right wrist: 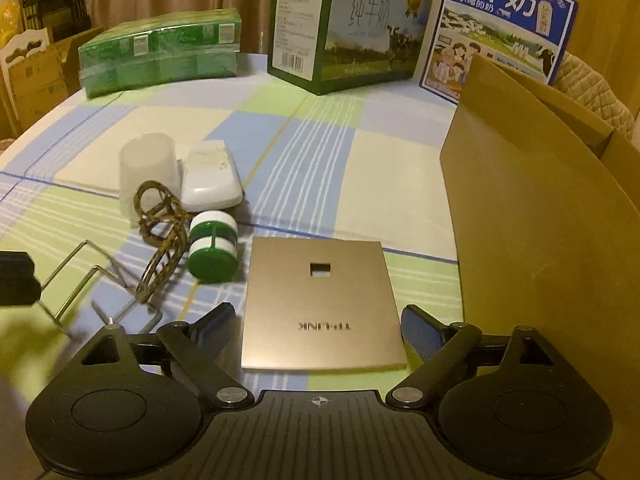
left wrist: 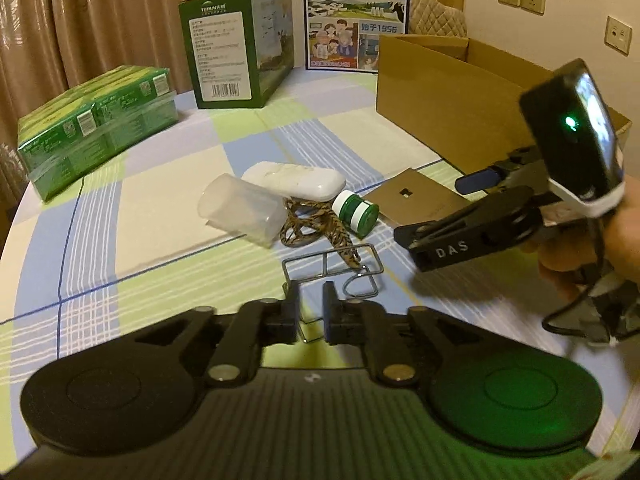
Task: Organize rigid objects
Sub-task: 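Carry the TP-LINK card and wire rack toward the cardboard box with both grippers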
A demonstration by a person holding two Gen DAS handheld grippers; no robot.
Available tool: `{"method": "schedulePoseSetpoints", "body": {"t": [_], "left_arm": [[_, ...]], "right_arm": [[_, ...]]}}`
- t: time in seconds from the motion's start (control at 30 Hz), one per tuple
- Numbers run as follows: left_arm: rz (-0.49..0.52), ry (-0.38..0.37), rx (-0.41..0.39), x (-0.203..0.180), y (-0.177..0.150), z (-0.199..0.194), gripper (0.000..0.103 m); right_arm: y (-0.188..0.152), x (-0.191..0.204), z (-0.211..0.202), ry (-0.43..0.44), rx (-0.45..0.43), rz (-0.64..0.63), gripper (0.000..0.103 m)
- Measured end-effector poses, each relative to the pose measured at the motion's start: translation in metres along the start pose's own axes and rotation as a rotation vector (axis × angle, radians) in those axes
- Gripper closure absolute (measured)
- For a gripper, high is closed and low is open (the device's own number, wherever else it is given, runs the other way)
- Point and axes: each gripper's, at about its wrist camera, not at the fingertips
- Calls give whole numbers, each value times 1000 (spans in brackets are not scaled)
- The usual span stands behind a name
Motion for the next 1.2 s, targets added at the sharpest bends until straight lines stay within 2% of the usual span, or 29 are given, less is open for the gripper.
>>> {"method": "schedulePoseSetpoints", "body": {"t": [0.03, 0.07, 0.17, 0.23, 0.3, 0.4, 0.53, 0.77, 0.97, 1.03, 1.1, 1.2], "left_arm": [[6, 7, 2, 0, 0, 1, 75], [6, 9, 6, 1, 0, 3, 73], [-11, 4, 21, 6, 2, 10, 72], [-31, -8, 26, 9, 3, 13, 68], [-42, -24, 32, 10, 4, 16, 65], [-30, -23, 42, 6, 4, 17, 62], [-40, -26, 32, 3, 3, 17, 36], [-60, -39, 41, -4, 4, 23, 31], [-88, -13, 44, -2, 1, 24, 29], [-105, 9, 39, -1, 2, 26, 29], [-130, 28, 36, 0, 4, 30, 28], [-157, 47, 40, -2, 7, 37, 28]], "right_arm": [[3, -1, 2, 5, 6, 8, 16], [4, -3, 3, 11, 10, 17, 15], [6, -4, 4, 12, 14, 34, 15], [5, -4, 3, 19, 12, 36, 15], [3, -3, 0, 21, 7, 20, 21], [-1, 0, -3, 41, 6, -10, 21], [-12, 4, -10, 76, -2, -45, 21], [-39, 19, -27, 147, -41, -148, 21], [-55, 30, -38, 237, -61, -238, 22], [-61, 30, -41, 228, -60, -250, 22], [-68, 28, -45, 195, -82, -249, 42], [-74, 29, -51, 142, -83, -226, 49]]}}
Point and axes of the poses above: each gripper's, at about its wrist camera, not at the fingertips, and z roughly the way its jaws point, x to its left, y to its top, and after that the axes turned 7 degrees about x, right-handed
